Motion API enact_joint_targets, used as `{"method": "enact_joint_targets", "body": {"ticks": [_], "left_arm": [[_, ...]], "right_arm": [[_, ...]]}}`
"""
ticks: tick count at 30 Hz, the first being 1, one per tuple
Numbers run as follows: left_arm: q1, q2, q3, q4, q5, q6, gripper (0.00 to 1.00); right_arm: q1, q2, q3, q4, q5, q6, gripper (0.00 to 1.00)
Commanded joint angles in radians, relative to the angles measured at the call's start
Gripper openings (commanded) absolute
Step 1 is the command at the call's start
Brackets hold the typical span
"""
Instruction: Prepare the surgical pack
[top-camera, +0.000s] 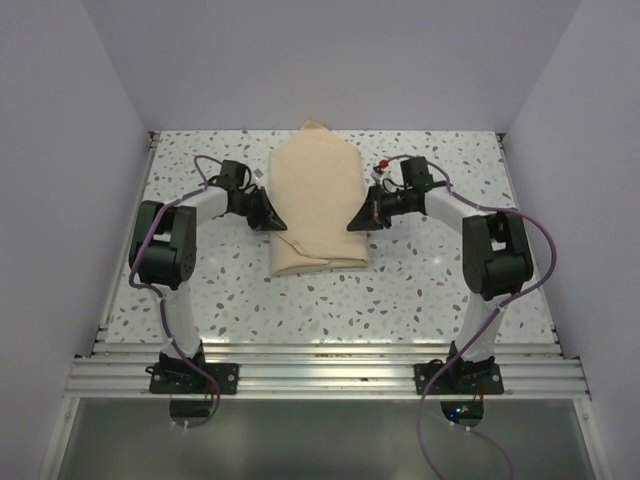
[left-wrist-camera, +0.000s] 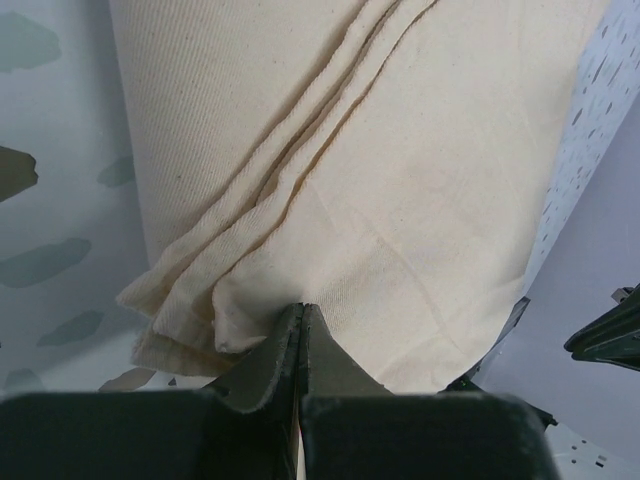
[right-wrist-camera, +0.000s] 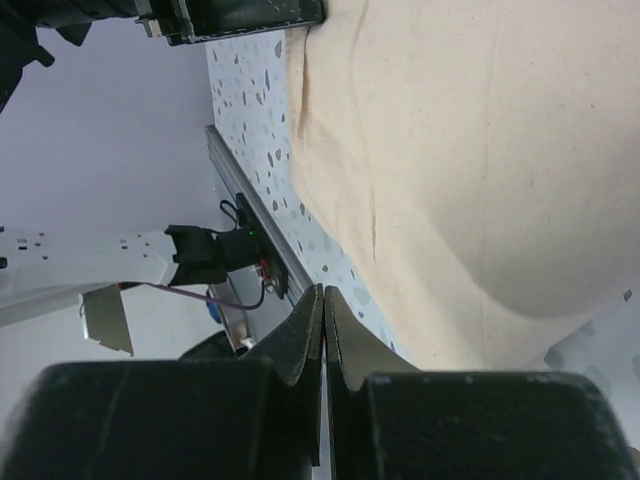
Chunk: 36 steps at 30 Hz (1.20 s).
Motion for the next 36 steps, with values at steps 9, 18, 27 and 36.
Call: {"method": "enact_joint_targets", "body": {"ticks": [9, 18, 27, 36], "left_arm": [[0.010, 0.016, 0.015, -0.060, -0.053, 0.054, 0.00], [0.010, 0.020, 0.016, -0.062, -0.052, 0.057, 0.00], [0.010, 0.010, 0.032, -0.072, -0.055, 0.056, 0.00], [0.010, 0.007, 0.032, -0.077, -0.061, 0.066, 0.01]], "right_arm": [[-0.054, -0.019, -0.192, -0.078, 0.101, -0.125, 0.00], [-0.125, -0.096, -0.136, -0.194, 0.204, -0.140, 0.00], [-0.078, -0.057, 0.013, -0.108, 0.136, -0.024, 0.00], [-0.073, 0.097, -0.100, 0.094, 0.093, 0.048, 0.00]]}}
